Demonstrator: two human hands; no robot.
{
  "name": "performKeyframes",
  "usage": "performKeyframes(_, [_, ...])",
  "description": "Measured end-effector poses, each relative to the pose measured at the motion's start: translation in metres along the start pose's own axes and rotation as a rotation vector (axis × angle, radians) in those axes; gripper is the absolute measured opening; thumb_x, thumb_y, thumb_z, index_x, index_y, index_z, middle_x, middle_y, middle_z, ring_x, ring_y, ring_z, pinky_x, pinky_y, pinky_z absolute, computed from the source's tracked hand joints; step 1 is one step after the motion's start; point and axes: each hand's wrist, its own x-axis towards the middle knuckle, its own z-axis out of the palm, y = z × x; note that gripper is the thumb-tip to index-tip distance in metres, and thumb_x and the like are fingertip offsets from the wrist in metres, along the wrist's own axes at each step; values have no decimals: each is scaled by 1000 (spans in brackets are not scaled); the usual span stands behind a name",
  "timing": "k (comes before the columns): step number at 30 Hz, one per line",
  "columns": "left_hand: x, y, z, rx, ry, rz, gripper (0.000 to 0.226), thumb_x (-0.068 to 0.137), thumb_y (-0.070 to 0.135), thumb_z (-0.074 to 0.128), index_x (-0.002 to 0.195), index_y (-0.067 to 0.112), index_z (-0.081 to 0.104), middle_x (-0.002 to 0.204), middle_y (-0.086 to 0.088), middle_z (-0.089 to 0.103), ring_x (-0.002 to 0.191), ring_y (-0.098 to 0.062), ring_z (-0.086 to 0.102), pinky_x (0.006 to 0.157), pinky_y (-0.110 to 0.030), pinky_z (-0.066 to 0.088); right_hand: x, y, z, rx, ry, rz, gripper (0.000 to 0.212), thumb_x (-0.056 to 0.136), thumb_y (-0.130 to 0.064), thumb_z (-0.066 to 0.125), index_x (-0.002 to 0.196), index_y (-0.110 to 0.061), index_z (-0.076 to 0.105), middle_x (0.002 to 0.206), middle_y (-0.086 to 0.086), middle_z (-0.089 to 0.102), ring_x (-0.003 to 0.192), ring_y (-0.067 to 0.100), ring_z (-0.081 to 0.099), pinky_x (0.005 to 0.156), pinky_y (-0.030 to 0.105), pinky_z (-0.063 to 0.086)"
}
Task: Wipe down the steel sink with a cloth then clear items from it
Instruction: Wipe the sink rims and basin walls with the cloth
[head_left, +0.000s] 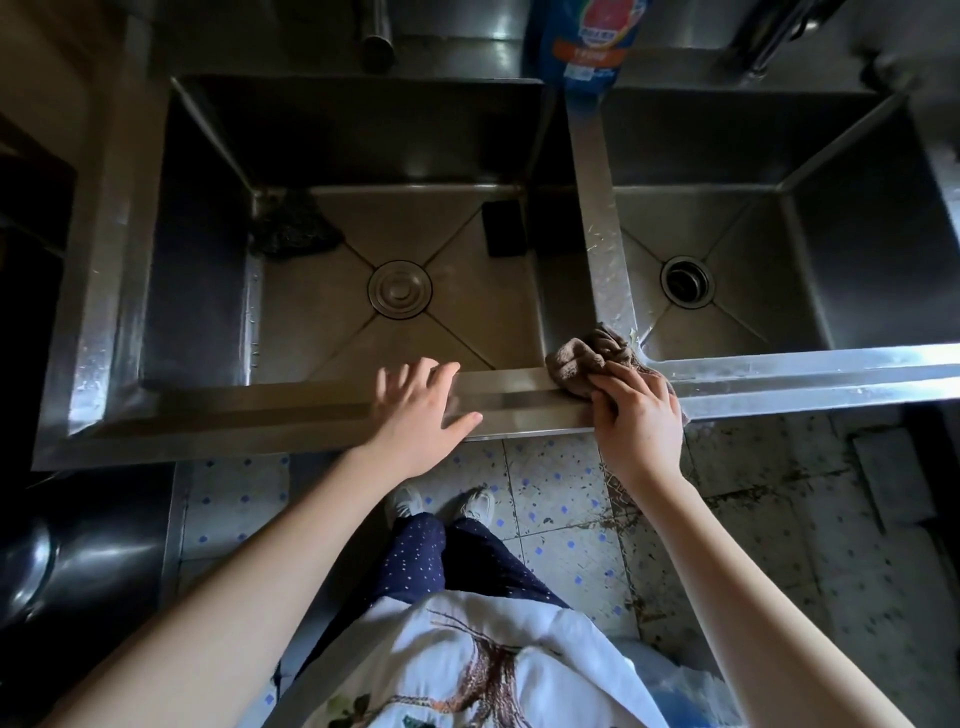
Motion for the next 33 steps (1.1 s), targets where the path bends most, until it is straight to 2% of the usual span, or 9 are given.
performKeyframes(4, [2, 0, -3, 19, -9, 70, 63, 86, 62, 38, 137, 25, 32, 134, -1, 40, 122, -26, 38, 111, -53, 16, -2, -12, 2, 102, -43, 36, 24, 83, -14, 65, 103, -22, 74, 118, -4, 67, 109, 28, 54, 97, 41, 36])
performKeyframes(9, [3, -2, -6, 34, -42, 92, 61, 89, 60, 36, 139, 26, 28, 137, -2, 36, 125, -26, 35, 112, -53, 8, -4, -18, -2, 94, -113, -61, 23, 83, -16, 66, 104, -22, 73, 119, -3, 67, 110, 27, 57, 98, 44, 43])
performKeyframes(14, [3, 8, -6, 14, -28, 40, 61, 92, 55, 36, 143, 26, 20, 144, -7, 32, 131, -30, 32, 113, -53, 9, 1, -2, -10, 80, -157, -121, 24, 83, -17, 67, 104, -25, 73, 120, -5, 66, 111, 25, 57, 95, 45, 48])
performKeyframes(19, [5, 34, 2, -9, 69, -26, 58, 91, 53, 40, 140, 25, 31, 138, -3, 37, 125, -27, 37, 111, -52, 12, 19, 24, -19, 110, -220, -196, 25, 82, -16, 69, 104, -27, 73, 118, -7, 67, 112, 24, 58, 90, 48, 51])
performKeyframes(23, [16, 63, 12, -66, 164, -106, 54, 89, 52, 44, 135, 23, 40, 132, -3, 46, 118, -27, 46, 108, -52, 19, 38, 50, -24, 115, -233, -371, 24, 80, -13, 70, 101, -24, 74, 116, -5, 69, 110, 26, 60, 87, 48, 53])
performKeyframes(27, [21, 97, 21, -31, 308, -271, 49, 88, 49, 46, 127, 20, 50, 119, -6, 57, 106, -30, 55, 98, -53, 34, 62, 75, -26, 127, -250, -560, 27, 75, -8, 73, 97, -23, 76, 116, -4, 69, 109, 26, 62, 91, 46, 52])
performKeyframes(30, [22, 113, 29, -17, 334, -381, 48, 87, 46, 52, 125, 17, 52, 117, -8, 57, 104, -33, 55, 97, -54, 35, 84, 85, -22, 127, -240, -709, 32, 67, -5, 78, 93, -22, 77, 116, -3, 69, 108, 26, 63, 95, 41, 47])
performKeyframes(33, [22, 123, 36, -3, 391, -408, 44, 82, 37, 63, 117, 13, 58, 116, -11, 58, 102, -34, 57, 100, -60, 30, 103, 93, -16, 119, -258, -836, 30, 64, -11, 82, 91, -23, 76, 117, -2, 69, 107, 26, 63, 94, 41, 50])
